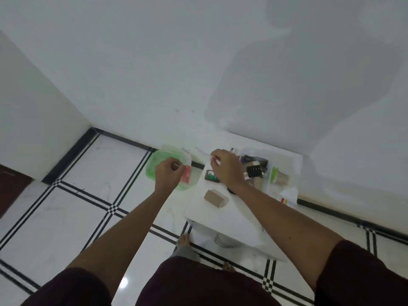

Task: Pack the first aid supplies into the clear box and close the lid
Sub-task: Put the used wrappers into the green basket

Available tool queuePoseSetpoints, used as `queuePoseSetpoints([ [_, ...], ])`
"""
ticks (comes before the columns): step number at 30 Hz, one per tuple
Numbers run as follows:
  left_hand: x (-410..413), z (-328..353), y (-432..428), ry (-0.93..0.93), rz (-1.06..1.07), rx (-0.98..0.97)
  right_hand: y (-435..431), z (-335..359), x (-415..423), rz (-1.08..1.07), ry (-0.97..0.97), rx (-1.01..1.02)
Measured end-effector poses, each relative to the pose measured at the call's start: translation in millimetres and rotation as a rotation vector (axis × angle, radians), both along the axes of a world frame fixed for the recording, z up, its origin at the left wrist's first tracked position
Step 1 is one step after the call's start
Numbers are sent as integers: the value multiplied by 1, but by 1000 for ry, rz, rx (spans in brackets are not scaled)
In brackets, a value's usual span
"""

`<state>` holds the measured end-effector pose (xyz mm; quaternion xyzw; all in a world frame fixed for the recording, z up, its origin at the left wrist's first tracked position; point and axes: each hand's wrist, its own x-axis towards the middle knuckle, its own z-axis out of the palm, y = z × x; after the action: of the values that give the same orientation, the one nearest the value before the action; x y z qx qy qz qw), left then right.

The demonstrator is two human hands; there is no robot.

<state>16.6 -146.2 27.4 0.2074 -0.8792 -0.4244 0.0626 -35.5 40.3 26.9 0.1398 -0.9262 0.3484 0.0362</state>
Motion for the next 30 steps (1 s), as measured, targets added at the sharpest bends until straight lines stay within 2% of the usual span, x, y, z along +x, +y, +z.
queuePoseSetpoints([
  [5, -33, -17, -48, -47, 52, 0, -57, -12, -32, 87, -20, 39],
  [9, -73, -60, -101, -148, -10, -147, -118, -46, -75, 121, -95, 122],
  [17, -159, -168, -209, -321, -494, -668, -235, -142, -159, 198, -242, 235],
  [20, -192, -214, -245, -373, -757, -820, -267, -192, -183, 188, -206, 258],
  [22, -212, -249, -265, -345, -850, -936, -283, -227, -196, 218, -178, 289],
  [28, -261, -354, -288, -228, -887, -1079, -311, -331, -232, 228, -290, 317],
  [30, -265, -386, -287, -258, -841, -1106, -312, -368, -234, 246, -364, 318],
])
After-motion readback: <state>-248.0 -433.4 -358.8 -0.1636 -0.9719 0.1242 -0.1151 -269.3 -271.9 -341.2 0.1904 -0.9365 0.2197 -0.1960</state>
